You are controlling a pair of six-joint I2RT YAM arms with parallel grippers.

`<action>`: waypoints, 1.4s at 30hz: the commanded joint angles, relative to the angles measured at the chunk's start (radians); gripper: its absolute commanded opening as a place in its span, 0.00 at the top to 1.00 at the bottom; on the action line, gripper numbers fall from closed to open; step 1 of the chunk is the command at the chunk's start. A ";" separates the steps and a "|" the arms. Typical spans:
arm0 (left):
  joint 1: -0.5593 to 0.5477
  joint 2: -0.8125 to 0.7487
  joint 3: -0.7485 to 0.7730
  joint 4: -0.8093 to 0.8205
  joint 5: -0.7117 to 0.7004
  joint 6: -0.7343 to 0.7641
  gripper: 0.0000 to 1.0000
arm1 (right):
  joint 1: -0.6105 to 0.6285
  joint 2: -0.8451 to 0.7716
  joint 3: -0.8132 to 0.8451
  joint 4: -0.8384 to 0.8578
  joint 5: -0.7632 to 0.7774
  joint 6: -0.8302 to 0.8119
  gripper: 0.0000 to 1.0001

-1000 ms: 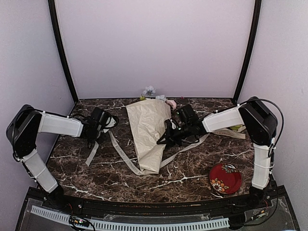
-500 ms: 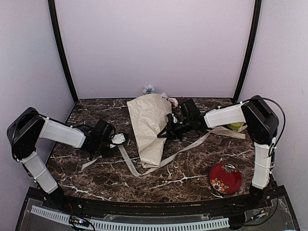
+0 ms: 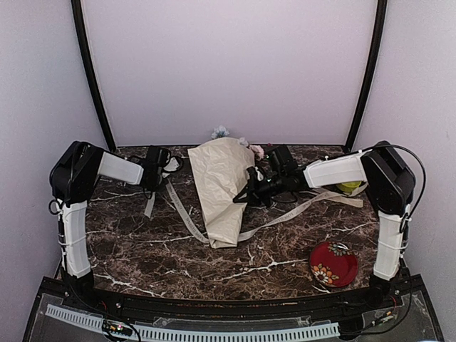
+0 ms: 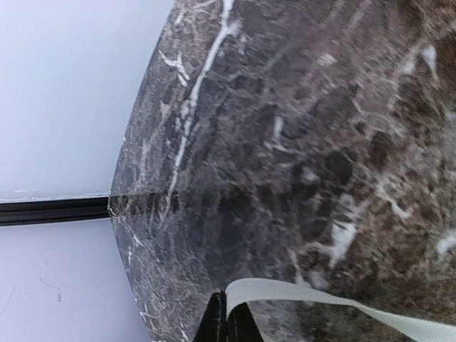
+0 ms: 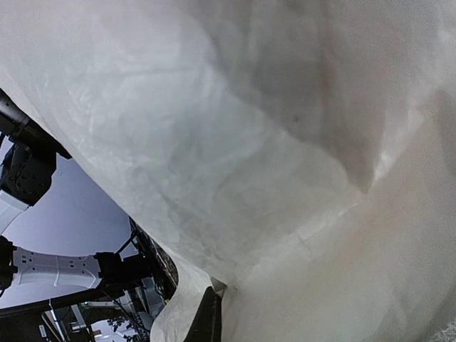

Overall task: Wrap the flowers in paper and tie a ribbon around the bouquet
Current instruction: Pick up the left side of the ribbon at the center of the board, then pick up the right side of the ribbon from the center of the board.

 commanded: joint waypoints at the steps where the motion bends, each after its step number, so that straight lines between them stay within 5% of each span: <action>1: 0.038 0.010 0.082 0.074 -0.016 0.091 1.00 | -0.007 -0.066 0.019 -0.001 -0.009 -0.014 1.00; 13: 0.066 -0.038 0.339 0.012 0.023 -0.001 1.00 | -0.008 -0.023 -0.065 0.032 0.019 -0.028 1.00; 20: -0.074 -0.413 0.101 0.082 0.206 -0.063 1.00 | -0.007 0.024 -0.080 0.028 0.039 -0.059 1.00; 26: -0.307 -0.535 0.011 -0.044 0.417 -0.191 1.00 | -0.007 0.058 -0.099 0.045 0.061 -0.065 1.00; 35: -0.447 -0.423 -0.027 -0.067 0.751 -0.370 1.00 | -0.008 0.068 -0.109 0.049 0.097 -0.076 1.00; 42: -0.438 -0.116 0.229 -0.170 0.568 -0.379 1.00 | -0.007 0.070 -0.109 0.020 0.133 -0.100 1.00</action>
